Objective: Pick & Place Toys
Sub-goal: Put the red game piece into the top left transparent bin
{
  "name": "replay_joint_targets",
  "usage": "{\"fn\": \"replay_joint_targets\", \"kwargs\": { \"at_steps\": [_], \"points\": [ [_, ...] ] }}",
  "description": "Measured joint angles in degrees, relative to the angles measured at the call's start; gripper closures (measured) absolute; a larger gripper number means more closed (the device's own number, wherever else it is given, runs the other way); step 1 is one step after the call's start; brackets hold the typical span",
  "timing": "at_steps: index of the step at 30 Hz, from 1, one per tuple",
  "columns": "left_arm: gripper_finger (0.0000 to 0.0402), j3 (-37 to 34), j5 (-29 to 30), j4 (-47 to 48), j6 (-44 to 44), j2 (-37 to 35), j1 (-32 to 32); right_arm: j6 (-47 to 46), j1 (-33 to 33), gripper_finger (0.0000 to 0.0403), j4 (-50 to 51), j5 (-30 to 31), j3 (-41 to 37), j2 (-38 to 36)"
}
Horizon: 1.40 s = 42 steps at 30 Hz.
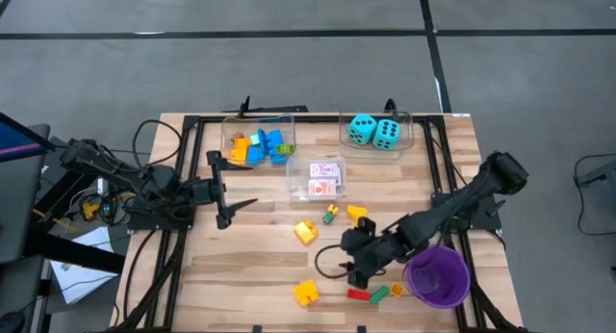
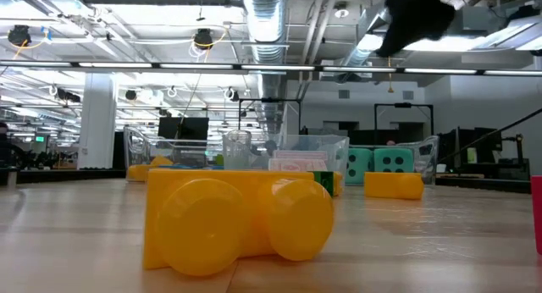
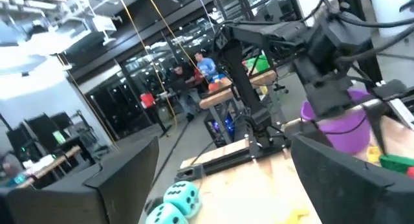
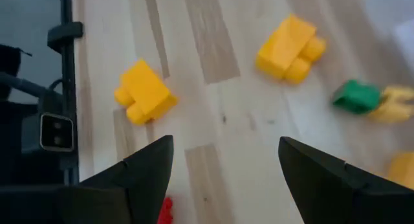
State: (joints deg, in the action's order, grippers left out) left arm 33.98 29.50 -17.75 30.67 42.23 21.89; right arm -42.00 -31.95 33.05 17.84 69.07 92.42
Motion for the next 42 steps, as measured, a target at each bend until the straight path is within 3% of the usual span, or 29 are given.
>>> {"fn": "replay_joint_targets", "kwargs": {
  "at_steps": [12,26,34,42],
  "points": [
    [0.0056,0.0,-0.04,-3.55,5.38,0.07,0.0,-14.67,-7.72,0.0131,-2.61,-2.31,4.86,10.44],
    [0.006,0.0,-1.34,-3.77,6.78,0.14,0.0,-16.17,-14.1,0.0131,-0.9,4.33,5.64,14.49],
    [0.006,0.0,-4.74,-3.73,6.18,0.14,0.02,-16.08,-14.53,0.0131,1.48,4.33,5.54,19.07],
    [0.006,0.0,-5.01,-3.74,4.88,0.14,0.02,-17.14,-13.82,0.0131,1.69,-0.35,5.58,20.45]
  ]
}}
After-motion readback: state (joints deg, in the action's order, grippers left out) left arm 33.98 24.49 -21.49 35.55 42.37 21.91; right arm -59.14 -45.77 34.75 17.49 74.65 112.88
